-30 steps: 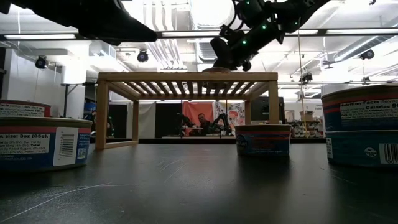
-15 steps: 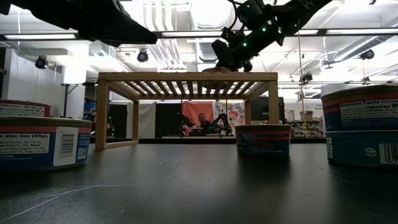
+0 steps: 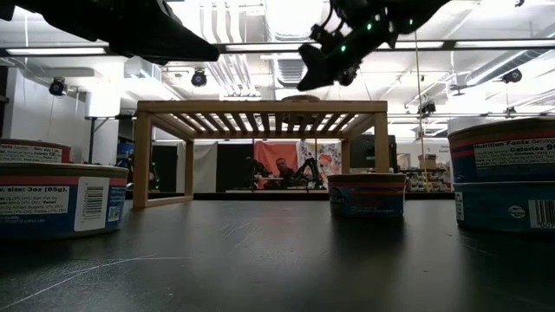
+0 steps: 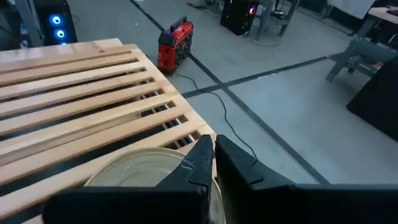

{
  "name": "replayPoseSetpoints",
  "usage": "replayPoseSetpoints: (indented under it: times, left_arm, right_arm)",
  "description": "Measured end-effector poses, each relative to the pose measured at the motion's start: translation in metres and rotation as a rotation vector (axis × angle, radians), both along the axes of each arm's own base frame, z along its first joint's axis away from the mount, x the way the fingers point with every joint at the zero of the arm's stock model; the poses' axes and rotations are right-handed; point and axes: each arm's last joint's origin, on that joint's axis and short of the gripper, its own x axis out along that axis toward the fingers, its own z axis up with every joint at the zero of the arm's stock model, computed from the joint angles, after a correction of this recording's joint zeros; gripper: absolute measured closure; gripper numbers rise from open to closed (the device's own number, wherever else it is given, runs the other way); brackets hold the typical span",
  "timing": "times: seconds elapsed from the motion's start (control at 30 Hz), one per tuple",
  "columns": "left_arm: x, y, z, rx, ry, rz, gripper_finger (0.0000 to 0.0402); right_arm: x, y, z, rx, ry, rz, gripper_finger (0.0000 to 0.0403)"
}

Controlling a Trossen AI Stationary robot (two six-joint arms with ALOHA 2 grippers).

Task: Stack canned seafood by type on shelf
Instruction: Put the blue and pink tuna can on the shelf

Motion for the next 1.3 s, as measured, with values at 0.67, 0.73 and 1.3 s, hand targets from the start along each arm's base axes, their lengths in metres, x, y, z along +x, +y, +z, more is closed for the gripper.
replayPoseSetpoints:
  times: [0.67, 0.73, 1.3]
  left_arm:
    - [0.000, 0.001, -0.001, 0.008, 0.007, 0.010, 0.0401]
    - [0.000, 0.001, -0.001, 0.008, 0.006, 0.011, 0.0401]
    - [0.000, 0.001, 0.000, 0.004, 0.004, 0.013, 0.0401]
  right_arm:
    - [-0.032, 0.037, -0.012, 0.297, 0.114, 0.352, 0.0390]
    - [-0.031, 0.036, -0.019, 0.292, 0.095, 0.344, 0.0390]
    - [-0.020, 0.028, -0.034, 0.240, 0.054, 0.296, 0.0390]
